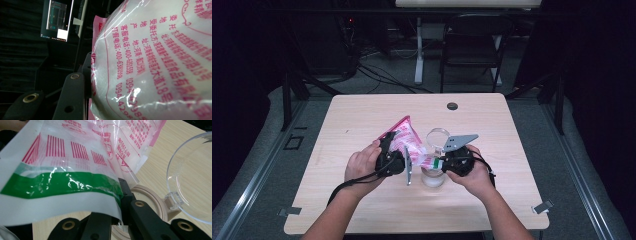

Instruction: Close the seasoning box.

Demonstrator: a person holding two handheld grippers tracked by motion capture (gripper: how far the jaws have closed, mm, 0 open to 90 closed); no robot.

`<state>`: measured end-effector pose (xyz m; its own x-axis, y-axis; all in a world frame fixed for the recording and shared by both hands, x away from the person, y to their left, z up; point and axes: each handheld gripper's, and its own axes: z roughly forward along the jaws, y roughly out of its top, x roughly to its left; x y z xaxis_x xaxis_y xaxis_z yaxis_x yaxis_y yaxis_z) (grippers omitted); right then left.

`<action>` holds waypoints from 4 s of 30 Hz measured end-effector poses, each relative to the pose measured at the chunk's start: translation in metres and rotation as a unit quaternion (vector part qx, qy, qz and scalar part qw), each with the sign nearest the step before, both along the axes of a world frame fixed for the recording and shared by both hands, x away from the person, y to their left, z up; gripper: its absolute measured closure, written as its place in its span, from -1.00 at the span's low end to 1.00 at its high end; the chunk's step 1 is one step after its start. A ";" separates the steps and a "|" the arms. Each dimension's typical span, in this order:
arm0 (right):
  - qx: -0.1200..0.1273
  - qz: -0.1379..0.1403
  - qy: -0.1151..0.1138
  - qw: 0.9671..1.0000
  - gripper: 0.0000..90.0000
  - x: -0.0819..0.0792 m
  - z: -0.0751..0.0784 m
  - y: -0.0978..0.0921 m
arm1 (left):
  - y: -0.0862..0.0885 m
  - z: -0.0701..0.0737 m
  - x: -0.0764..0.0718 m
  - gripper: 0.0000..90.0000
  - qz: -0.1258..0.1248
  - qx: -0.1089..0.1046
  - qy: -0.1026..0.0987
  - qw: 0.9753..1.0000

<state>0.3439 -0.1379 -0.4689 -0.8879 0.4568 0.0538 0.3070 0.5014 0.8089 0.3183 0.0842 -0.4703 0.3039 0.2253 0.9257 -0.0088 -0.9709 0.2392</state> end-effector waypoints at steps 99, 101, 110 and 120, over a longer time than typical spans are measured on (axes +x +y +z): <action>-0.025 -0.016 0.019 0.999 1.00 0.008 -0.017 0.000 | -0.012 -0.006 -0.004 0.42 -0.019 0.039 -0.037 0.998; -0.025 -0.016 0.019 0.999 1.00 0.008 -0.017 -0.001 | -0.013 -0.005 -0.004 0.42 -0.018 0.041 -0.040 0.998; -0.030 -0.010 0.022 0.999 1.00 0.007 -0.017 -0.001 | -0.013 -0.005 -0.005 0.42 -0.024 0.045 -0.051 0.997; -0.032 -0.007 0.026 0.999 1.00 0.007 -0.018 0.000 | -0.011 -0.006 -0.005 0.42 -0.020 0.038 -0.042 0.998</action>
